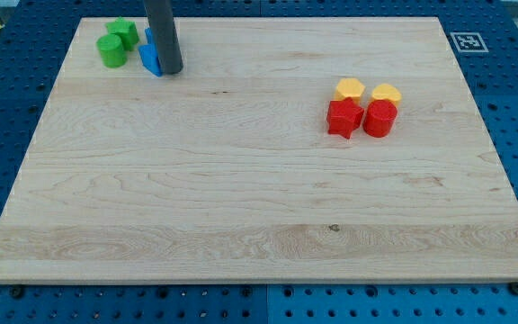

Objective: Point at the red circle

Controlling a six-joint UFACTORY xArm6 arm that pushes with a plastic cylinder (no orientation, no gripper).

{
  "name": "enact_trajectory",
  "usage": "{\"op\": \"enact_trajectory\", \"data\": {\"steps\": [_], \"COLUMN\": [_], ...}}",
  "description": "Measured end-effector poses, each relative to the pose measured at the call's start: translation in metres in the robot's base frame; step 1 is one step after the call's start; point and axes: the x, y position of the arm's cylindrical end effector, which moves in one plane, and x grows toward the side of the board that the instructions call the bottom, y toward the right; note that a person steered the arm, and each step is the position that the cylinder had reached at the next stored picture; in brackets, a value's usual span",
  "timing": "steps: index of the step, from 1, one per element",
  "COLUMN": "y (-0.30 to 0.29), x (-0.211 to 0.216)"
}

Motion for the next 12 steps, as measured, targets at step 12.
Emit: {"op": "enact_trajectory", "data": {"steps": [12], "y": [0.24], "x": [0.241]}}
